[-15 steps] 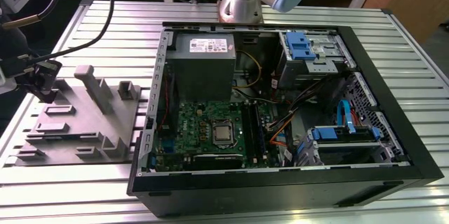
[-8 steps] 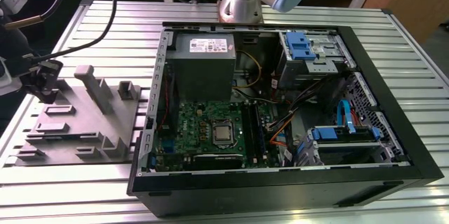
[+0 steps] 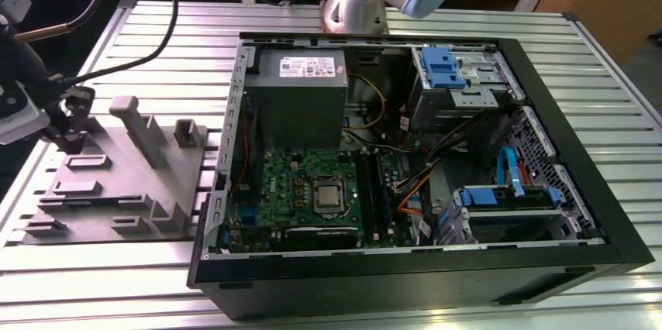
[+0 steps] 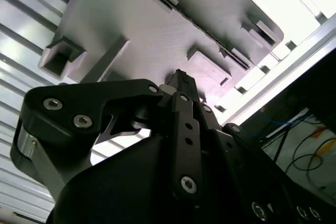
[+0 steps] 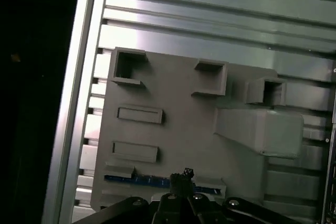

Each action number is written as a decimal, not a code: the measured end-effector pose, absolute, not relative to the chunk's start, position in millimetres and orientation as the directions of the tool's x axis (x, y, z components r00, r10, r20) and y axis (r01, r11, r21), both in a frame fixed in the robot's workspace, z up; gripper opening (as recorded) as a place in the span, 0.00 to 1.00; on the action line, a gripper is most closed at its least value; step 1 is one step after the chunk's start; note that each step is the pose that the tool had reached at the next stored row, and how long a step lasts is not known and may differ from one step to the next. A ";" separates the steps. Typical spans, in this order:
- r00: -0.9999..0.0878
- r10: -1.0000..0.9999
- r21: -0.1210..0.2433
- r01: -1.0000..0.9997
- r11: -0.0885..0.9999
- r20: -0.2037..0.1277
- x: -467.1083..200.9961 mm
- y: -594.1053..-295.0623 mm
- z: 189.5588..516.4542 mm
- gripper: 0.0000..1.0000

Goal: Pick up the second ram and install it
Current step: 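Pick up the second ram and move it above second insertion slot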

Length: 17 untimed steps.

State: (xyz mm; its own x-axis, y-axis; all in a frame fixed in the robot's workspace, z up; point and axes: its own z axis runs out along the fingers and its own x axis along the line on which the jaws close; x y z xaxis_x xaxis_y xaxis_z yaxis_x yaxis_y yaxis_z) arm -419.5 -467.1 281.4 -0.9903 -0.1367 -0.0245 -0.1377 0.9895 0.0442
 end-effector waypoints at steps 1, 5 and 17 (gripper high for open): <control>-0.988 -0.155 0.044 -0.156 0.987 -0.024 -419.5 -467.1 280.5 0.10; -0.974 -0.225 0.044 -0.226 0.973 -0.024 -419.5 -467.1 277.0 0.10; -0.902 -0.431 0.044 -0.432 0.901 -0.024 -419.5 -467.1 267.9 0.10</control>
State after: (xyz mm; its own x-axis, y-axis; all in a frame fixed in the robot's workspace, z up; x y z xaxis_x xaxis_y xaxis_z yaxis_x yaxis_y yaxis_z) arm -419.5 -467.1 267.9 -0.9018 -0.4315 -0.0244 -0.4322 0.9007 0.0440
